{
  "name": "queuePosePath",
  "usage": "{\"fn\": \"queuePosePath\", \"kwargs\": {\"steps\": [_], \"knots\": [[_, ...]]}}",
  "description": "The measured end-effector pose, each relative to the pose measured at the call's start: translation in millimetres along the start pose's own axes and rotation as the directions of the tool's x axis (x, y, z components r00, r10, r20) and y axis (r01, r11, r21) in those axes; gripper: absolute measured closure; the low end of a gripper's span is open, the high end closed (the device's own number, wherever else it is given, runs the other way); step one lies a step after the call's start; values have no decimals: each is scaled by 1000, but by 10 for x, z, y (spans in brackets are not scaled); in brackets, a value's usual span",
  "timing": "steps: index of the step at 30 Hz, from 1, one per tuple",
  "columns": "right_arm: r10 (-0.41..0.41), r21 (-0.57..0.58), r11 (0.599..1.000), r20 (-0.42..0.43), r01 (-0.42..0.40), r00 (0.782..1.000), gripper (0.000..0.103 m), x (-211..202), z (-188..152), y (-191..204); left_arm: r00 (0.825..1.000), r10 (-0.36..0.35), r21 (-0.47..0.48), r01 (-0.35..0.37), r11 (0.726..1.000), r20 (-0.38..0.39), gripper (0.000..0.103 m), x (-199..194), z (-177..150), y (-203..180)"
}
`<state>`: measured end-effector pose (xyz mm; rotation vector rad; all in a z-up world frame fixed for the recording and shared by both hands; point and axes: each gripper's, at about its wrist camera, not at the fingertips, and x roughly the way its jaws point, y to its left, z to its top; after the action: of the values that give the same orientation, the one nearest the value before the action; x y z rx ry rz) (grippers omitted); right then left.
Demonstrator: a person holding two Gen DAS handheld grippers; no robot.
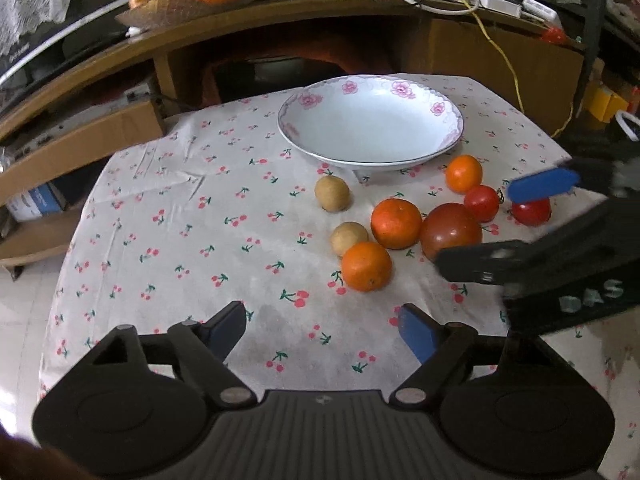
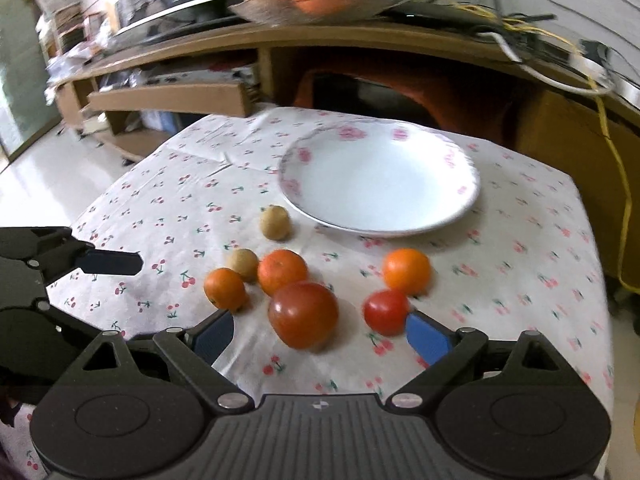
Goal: Organize fruits
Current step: 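Move the left tool toward the small orange while the right tool approaches the large dark tomato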
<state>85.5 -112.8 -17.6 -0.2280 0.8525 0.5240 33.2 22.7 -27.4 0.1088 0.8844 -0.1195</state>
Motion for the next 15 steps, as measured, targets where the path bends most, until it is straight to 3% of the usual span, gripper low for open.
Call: {"fn": "queuePosePath", "kwargs": {"steps": [4, 8, 15], "knots": [[-9, -66, 998, 4, 10, 1000, 13, 98, 61, 70, 1000, -19, 2, 19, 1000, -8, 15, 43, -8, -5], [-38, -99, 994, 3, 38, 999, 29, 111, 111, 99, 999, -36, -1, 36, 999, -15, 16, 104, 3, -10], [44, -103, 994, -23, -46, 999, 28, 31, 100, 22, 999, -44, 25, 45, 999, -7, 19, 146, 69, -59]]}}
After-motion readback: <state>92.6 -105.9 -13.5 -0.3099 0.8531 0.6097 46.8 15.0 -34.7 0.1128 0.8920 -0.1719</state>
